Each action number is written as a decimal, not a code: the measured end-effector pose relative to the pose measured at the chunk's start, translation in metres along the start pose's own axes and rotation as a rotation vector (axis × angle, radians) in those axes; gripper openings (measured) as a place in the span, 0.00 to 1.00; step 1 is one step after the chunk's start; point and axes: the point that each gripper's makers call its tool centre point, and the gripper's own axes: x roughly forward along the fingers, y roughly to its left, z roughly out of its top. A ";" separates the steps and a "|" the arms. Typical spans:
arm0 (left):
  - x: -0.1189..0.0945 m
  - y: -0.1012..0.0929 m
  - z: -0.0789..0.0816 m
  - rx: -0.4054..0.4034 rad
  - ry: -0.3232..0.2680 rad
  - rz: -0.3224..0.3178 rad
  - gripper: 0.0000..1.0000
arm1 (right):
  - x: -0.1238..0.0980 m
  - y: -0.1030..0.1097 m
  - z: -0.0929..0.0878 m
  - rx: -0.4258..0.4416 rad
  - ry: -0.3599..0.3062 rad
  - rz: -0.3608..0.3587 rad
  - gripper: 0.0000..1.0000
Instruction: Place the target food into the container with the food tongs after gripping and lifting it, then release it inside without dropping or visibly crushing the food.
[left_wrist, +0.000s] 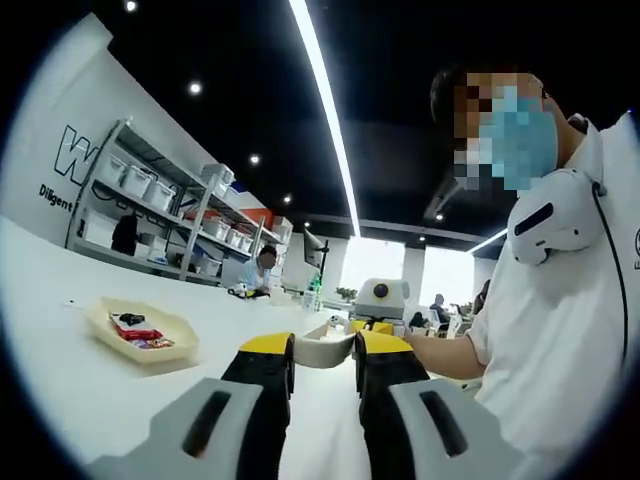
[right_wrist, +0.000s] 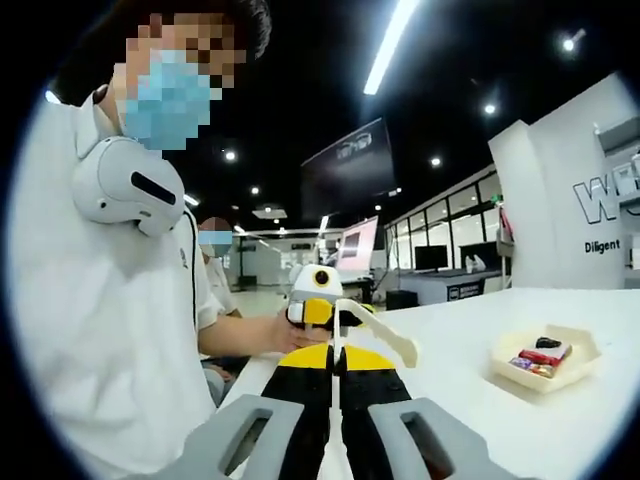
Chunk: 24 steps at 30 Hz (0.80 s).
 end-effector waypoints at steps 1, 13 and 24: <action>0.000 0.000 0.000 -0.003 -0.002 -0.002 0.22 | 0.000 0.000 0.000 0.000 -0.001 0.000 0.00; -0.003 -0.006 -0.002 -0.046 0.002 -0.059 0.18 | -0.001 0.002 -0.002 0.011 0.000 0.012 0.00; -0.006 -0.013 -0.012 -0.019 0.061 -0.099 0.17 | -0.002 0.006 -0.007 0.019 0.021 0.034 0.00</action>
